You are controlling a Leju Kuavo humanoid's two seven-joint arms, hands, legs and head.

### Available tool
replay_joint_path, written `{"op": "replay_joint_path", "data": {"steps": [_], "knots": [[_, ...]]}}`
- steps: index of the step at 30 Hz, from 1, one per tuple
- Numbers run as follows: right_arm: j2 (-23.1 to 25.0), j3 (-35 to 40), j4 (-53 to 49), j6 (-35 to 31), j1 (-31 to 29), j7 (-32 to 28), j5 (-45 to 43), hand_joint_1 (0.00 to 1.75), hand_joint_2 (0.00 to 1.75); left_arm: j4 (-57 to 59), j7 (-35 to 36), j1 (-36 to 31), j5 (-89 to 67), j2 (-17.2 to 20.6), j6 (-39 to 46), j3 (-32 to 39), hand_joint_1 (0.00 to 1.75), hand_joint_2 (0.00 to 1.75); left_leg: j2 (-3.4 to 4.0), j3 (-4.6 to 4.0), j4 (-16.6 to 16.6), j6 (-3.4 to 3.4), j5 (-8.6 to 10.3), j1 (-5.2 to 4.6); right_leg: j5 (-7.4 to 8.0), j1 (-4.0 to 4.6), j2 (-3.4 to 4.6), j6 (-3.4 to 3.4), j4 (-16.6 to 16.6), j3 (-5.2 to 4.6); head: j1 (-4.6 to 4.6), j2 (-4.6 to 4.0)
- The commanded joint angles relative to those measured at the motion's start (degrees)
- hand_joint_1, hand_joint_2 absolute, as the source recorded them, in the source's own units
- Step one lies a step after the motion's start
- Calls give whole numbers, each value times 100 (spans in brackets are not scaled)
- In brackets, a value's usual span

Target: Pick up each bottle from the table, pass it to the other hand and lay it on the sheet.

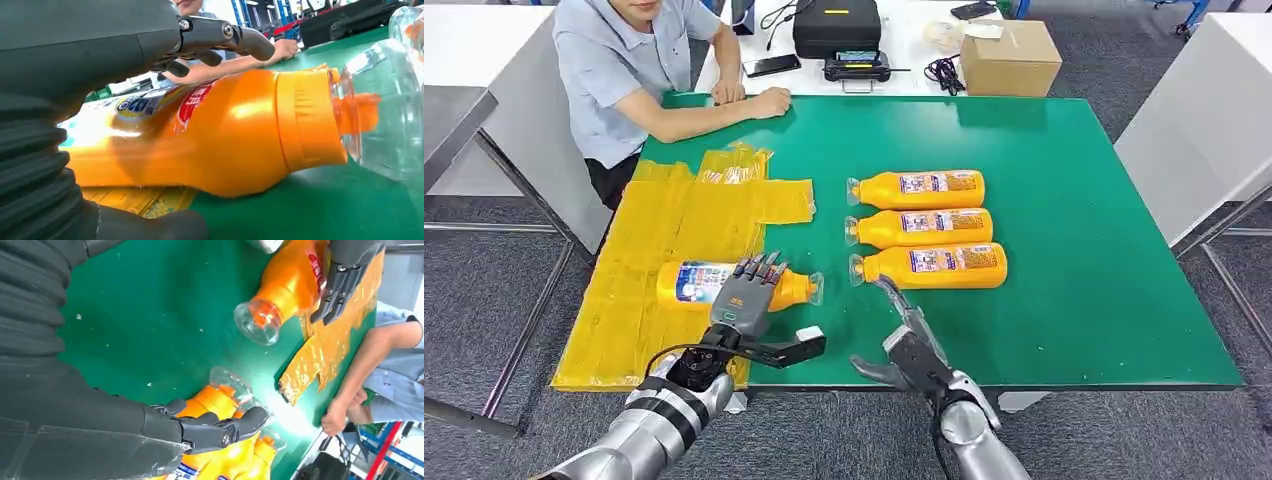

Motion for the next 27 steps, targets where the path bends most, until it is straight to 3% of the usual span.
{"op": "replay_joint_path", "data": {"steps": [1,7,9,11,14,17,18,20,24,27], "knots": [[14,-121,118,21,-76,32,1,0,175,384,-15,34,19,59,-121,-161,0,175,16,28,-8,-13,-9,5,-5,6,12,-17,-7,24,0,0],[-25,-138,94,-96,-38,6,240,0,175,-37,-91,156,92,63,172,-358,0,175,11,20,-5,-9,-6,3,-3,4,7,-11,-4,16,0,0],[-153,-16,-14,-1133,-22,-22,1148,0,175,-516,-181,359,147,62,673,-424,0,175,12,23,-4,-11,-9,5,-5,7,8,-14,-7,20,0,0],[-439,133,-48,-2371,-42,362,2457,0,175,-1197,-437,708,285,23,1266,-460,0,175,8,14,-4,-6,-6,0,-4,1,5,-8,-4,12,-2,0],[-914,-188,-263,-3009,105,634,3109,0,175,-3054,-1210,1730,670,-13,1432,-508,0,175,0,15,0,-7,-13,0,-13,2,-4,-10,-3,16,-2,0],[-1080,-537,-432,-3136,175,586,3187,0,175,-4244,-1860,2430,645,-250,1432,-137,0,175,-4,-1,0,-3,-13,-6,-14,-3,-8,-5,-5,2,0,0],[-1054,-641,-503,-3161,183,502,3085,0,175,-4486,-2294,2607,824,-409,1432,104,0,175,-1,7,6,-5,-24,-4,-22,0,-5,-8,-1,10,-2,0],[-791,-883,-797,-2712,230,-135,1893,0,175,-4898,-3298,2900,942,-888,1432,827,0,175,9,3,12,-3,-34,-8,-24,-4,4,-9,2,7,0,0],[-610,-841,-1027,-2605,259,-350,1594,0,175,-4889,-3700,2871,1141,-997,1432,1092,0,175,12,-34,4,-2,-21,-11,-5,-7,7,-7,-4,-34,-2,0],[-310,-1010,-1367,-1472,314,-690,-30,0,175,-4875,-3840,2879,1307,-997,1432,1089,0,175,23,-13,9,-13,-31,-2,-12,3,16,-20,6,-23,-2,0]]}}
